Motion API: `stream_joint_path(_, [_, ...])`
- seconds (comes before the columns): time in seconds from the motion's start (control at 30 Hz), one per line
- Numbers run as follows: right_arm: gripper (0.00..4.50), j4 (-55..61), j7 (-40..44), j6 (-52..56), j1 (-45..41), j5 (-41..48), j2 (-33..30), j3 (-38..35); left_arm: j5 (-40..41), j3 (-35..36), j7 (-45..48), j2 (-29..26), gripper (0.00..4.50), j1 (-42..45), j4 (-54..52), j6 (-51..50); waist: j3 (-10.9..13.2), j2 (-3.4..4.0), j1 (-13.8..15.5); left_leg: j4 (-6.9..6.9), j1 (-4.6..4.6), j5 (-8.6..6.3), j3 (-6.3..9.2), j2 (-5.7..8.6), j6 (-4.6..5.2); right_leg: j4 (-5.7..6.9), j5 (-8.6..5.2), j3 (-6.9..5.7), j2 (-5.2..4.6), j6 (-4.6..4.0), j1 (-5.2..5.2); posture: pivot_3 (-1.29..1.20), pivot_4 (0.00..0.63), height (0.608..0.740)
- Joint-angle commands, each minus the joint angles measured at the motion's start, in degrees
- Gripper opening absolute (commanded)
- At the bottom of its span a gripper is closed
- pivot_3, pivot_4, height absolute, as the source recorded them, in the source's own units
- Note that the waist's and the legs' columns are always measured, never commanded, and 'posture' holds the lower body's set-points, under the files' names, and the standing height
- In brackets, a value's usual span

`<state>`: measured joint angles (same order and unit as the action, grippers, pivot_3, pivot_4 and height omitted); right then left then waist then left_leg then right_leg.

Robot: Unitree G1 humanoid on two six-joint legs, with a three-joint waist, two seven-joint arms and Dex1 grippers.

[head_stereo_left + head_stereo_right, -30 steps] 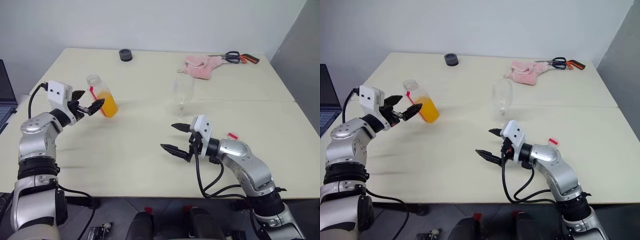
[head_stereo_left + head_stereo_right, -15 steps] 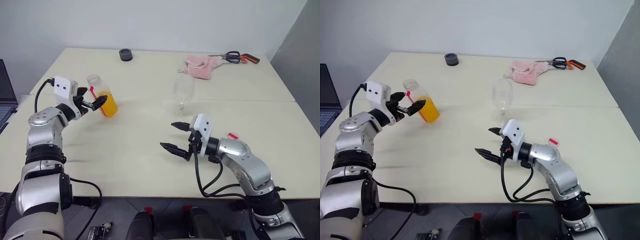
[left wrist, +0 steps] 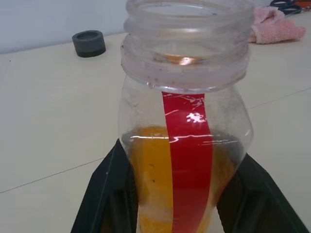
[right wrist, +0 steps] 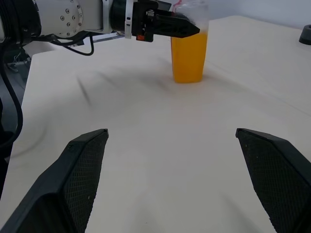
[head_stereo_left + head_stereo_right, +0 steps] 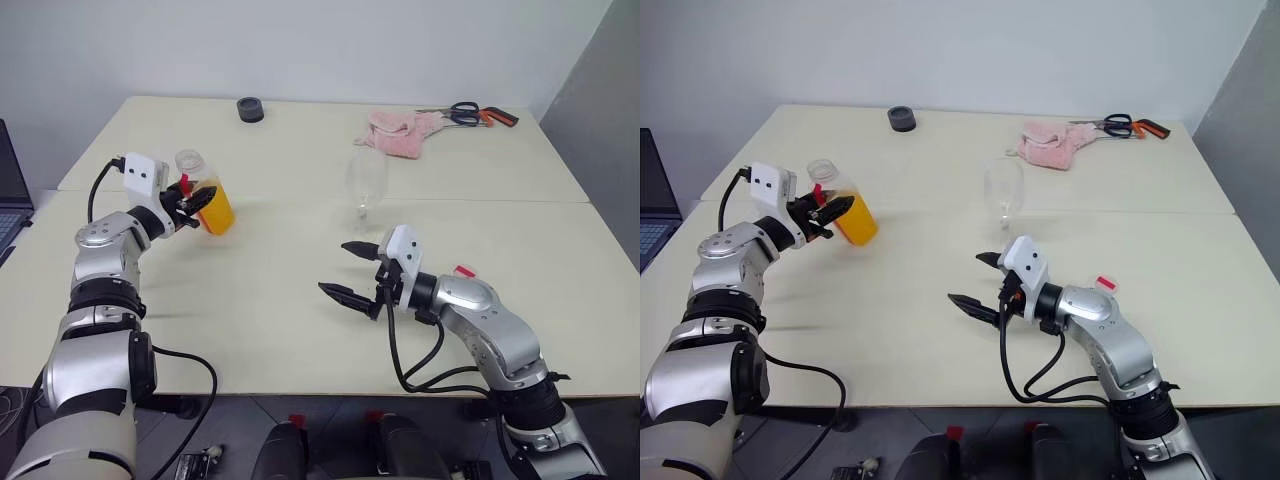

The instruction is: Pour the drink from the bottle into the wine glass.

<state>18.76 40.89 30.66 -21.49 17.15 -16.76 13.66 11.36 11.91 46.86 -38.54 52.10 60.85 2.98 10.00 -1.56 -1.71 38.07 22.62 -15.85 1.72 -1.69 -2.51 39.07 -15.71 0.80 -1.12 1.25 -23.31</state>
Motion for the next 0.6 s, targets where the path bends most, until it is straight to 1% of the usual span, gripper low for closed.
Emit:
stream_joint_path(0.03, [4.5,1.6,-0.31,-1.35,-0.91,1.02,0.45,-0.71,0.79,1.44,0.09,-0.41,1.63,1.39,-0.49,1.05,0.0,0.0,-0.01,0.0,0.0,0.0,0.0,0.0,0.0,0.0,0.0,0.0,0.0,0.0,0.0,0.0,0.15,0.74])
stream_joint_path(0.23, [4.5,2.24,-0.55,-3.31,-0.95,0.65,0.46,-1.21,0.81,0.92,1.22,0.49,1.63,-0.05,-5.43,1.2,0.0,0.0,-0.01,0.0,0.01,0.0,0.01,0.0,0.0,0.0,0.0,-0.01,0.0,0.0,0.0,0.0,0.15,0.74])
stream_joint_path(0.37, [4.5,3.99,-1.3,-2.56,-1.0,1.7,-0.27,-3.31,-1.72,-2.05,0.63,1.54,1.63,-0.77,-11.83,2.21,0.01,-0.01,0.13,0.02,0.09,0.0,0.03,0.0,-0.01,-0.01,0.0,-0.02,-0.01,0.0,-0.03,0.0,0.15,0.74])
stream_joint_path(0.6, [4.5,7.23,-3.69,-2.42,0.02,2.28,-2.24,-7.25,-7.09,-7.53,-3.58,4.14,1.63,1.88,-19.96,2.78,0.01,-0.02,0.11,0.06,0.19,0.01,0.1,0.02,-0.01,-0.01,0.0,-0.06,-0.02,0.0,-0.09,0.0,0.15,0.74])
